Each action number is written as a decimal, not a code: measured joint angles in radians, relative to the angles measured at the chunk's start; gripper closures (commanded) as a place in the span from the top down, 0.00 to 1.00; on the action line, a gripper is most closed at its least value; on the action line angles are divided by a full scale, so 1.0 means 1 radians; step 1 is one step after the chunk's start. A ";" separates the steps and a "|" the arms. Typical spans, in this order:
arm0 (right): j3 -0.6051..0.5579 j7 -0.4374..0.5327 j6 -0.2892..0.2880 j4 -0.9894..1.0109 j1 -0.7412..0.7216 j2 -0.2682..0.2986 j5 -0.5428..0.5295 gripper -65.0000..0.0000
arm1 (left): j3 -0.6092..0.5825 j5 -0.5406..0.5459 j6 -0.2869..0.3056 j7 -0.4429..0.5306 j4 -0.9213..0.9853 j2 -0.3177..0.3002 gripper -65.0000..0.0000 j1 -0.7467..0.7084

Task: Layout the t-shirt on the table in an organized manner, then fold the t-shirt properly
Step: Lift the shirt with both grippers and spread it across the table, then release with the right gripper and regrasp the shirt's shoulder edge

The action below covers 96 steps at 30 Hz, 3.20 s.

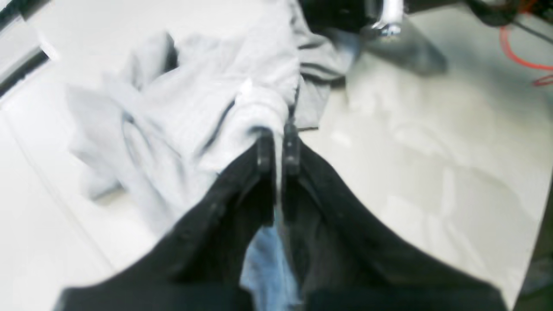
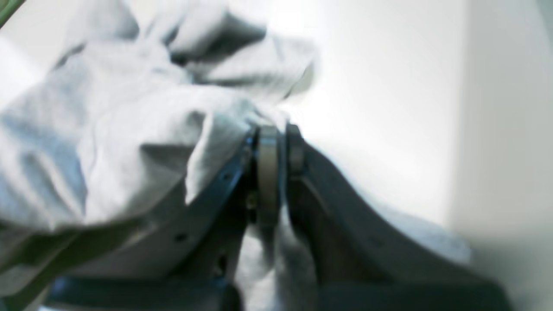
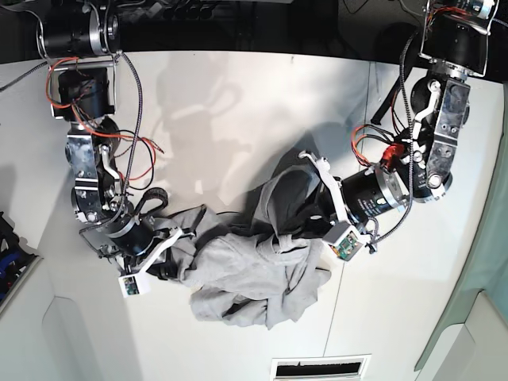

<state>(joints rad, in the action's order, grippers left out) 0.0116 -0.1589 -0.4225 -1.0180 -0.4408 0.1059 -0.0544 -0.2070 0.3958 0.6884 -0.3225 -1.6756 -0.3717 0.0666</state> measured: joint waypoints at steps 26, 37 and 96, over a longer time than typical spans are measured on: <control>0.353 -0.129 -0.045 -0.031 0.129 0.115 -0.339 0.52 | -0.774 -0.162 -0.056 -0.151 -0.104 -0.077 0.40 0.008; 0.404 -0.421 -0.148 -0.340 0.469 0.110 -0.594 0.52 | -0.458 0.014 -0.049 -0.215 -0.111 -0.074 0.40 0.001; 0.476 -0.414 -0.068 -0.529 0.600 0.077 -0.414 0.27 | -0.097 -0.168 -0.232 -0.153 0.428 -0.059 0.00 0.094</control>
<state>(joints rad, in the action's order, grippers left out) 0.4877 -0.5732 -0.4904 -1.5475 0.1589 0.1825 -0.4683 -0.3035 0.2279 0.4561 -0.4751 -1.2480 -0.4305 0.1608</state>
